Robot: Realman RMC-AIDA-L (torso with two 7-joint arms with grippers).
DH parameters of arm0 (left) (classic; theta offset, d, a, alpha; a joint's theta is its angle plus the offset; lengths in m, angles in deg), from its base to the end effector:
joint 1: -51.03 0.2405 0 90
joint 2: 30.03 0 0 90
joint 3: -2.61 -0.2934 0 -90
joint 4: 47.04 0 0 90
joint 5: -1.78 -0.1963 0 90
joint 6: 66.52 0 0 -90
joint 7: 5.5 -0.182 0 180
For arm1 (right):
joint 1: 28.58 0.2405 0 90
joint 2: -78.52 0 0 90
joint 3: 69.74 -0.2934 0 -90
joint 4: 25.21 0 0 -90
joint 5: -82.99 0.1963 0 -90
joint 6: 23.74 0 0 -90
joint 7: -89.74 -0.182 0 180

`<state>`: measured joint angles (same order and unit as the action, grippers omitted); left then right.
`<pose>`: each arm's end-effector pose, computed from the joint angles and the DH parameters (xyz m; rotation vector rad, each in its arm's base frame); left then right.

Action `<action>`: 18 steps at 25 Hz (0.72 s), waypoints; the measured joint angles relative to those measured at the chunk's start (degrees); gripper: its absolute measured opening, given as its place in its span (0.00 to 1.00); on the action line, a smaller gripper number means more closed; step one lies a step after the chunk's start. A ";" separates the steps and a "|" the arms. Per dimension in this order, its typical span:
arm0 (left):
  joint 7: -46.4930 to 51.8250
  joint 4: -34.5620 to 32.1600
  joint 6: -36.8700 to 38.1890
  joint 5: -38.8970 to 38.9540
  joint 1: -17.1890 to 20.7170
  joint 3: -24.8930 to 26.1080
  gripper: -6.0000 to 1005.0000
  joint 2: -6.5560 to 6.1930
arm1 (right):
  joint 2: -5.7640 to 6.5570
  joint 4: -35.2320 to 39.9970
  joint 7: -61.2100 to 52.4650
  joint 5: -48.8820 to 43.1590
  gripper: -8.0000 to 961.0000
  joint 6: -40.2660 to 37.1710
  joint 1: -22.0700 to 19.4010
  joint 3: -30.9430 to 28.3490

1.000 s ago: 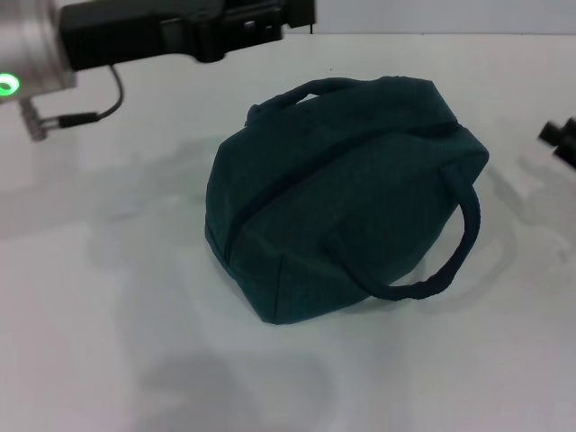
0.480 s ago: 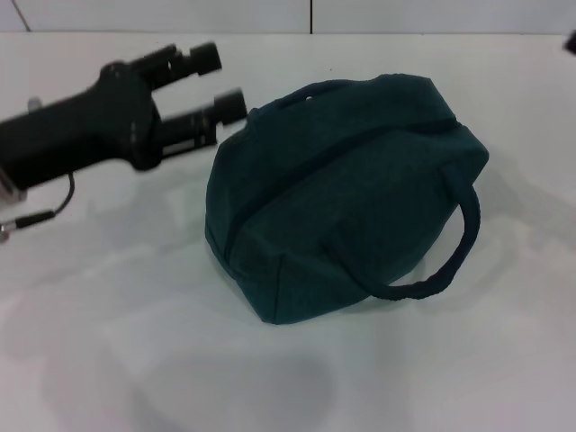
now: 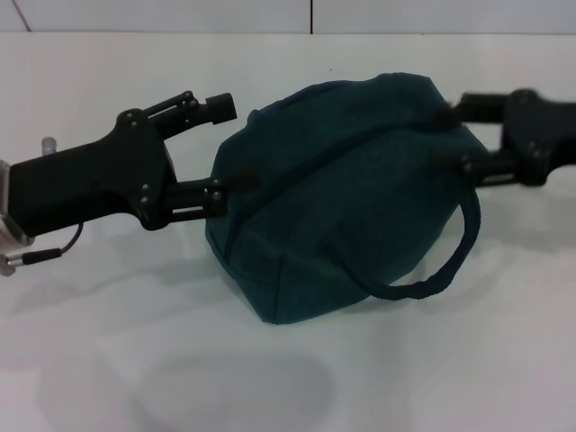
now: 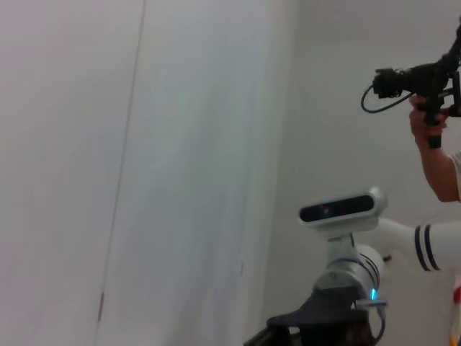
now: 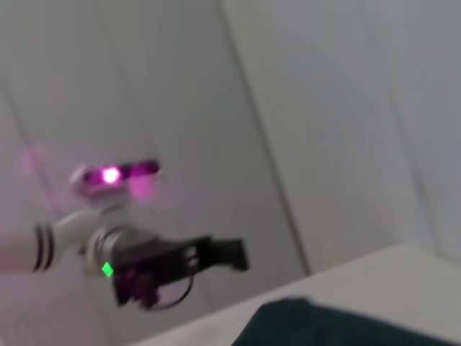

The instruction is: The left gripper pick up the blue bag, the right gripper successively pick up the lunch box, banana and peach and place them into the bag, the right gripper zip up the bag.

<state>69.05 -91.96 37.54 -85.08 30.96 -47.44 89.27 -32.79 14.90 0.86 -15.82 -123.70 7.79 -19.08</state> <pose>-0.2256 0.2962 -0.0063 -2.6270 -0.3133 -1.2402 0.1980 0.3671 0.0043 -2.9084 0.4477 0.9137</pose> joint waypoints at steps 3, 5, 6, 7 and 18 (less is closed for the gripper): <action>-0.01 0.02 -0.03 -0.50 0.16 0.04 0.89 -0.07 | -1.53 1.30 0.99 -1.82 0.85 -0.71 0.24 1.94; -0.02 0.04 -0.10 -0.62 0.21 0.20 0.89 -0.12 | -2.08 1.97 1.70 -1.92 0.85 -1.08 0.15 2.86; -0.03 0.07 -0.15 -0.62 0.23 0.24 0.89 -0.13 | -2.93 2.70 2.52 -1.95 0.85 -1.31 -0.06 3.50; -0.03 0.18 -0.21 -0.63 0.23 0.28 0.89 -0.14 | -3.12 2.90 2.70 -1.95 0.85 -1.27 -0.14 3.47; -0.09 1.32 -0.54 -0.63 -0.17 0.31 0.89 -0.29 | -3.43 3.05 4.14 -1.96 0.85 -0.99 -0.44 3.42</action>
<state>68.96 -90.63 36.99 -85.70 30.79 -47.13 88.98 -36.22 17.95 5.00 -17.78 -124.69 7.35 -15.66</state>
